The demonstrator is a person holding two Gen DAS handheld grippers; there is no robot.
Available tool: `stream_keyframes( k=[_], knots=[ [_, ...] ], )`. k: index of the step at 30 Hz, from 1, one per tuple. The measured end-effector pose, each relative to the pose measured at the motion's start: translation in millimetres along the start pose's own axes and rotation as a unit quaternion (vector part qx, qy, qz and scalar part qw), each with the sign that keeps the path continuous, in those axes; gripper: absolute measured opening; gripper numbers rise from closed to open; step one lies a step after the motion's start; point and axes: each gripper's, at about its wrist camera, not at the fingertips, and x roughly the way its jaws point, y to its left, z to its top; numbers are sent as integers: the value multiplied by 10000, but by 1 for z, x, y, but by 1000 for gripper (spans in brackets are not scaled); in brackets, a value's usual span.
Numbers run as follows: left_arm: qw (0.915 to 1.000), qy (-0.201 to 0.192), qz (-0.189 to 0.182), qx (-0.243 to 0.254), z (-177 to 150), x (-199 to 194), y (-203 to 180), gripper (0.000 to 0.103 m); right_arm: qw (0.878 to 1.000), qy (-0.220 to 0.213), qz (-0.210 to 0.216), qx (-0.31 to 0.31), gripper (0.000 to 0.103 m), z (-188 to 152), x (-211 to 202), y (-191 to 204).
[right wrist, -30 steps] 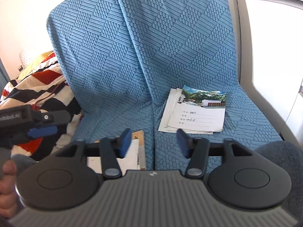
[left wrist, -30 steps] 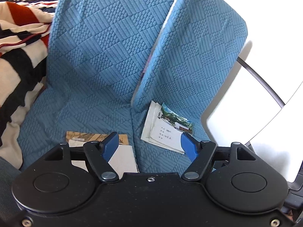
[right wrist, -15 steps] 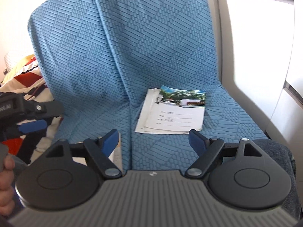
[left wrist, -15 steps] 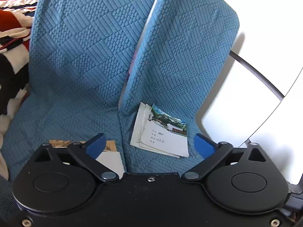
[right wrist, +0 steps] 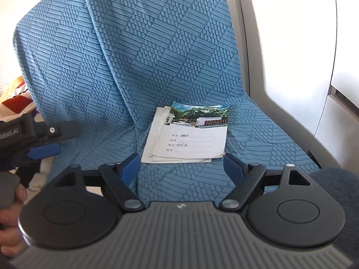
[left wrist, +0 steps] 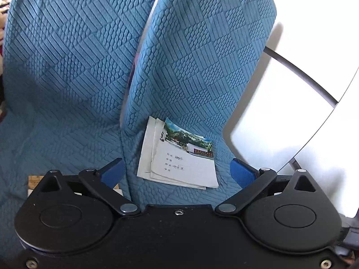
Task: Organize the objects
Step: 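Move both open grippers to the photo-cover notebooks on the seat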
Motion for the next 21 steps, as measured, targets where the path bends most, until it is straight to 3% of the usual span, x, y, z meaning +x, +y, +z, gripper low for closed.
stream_keyframes(
  k=[13,21],
  knots=[
    [9986,471,-121,-216,17,63,30,95,9978,383,56,531,82,-2,51,-26],
    [9943,932,-359,-381,28,113,45,72,9911,653,16,1156,82,6,84,-50]
  ],
)
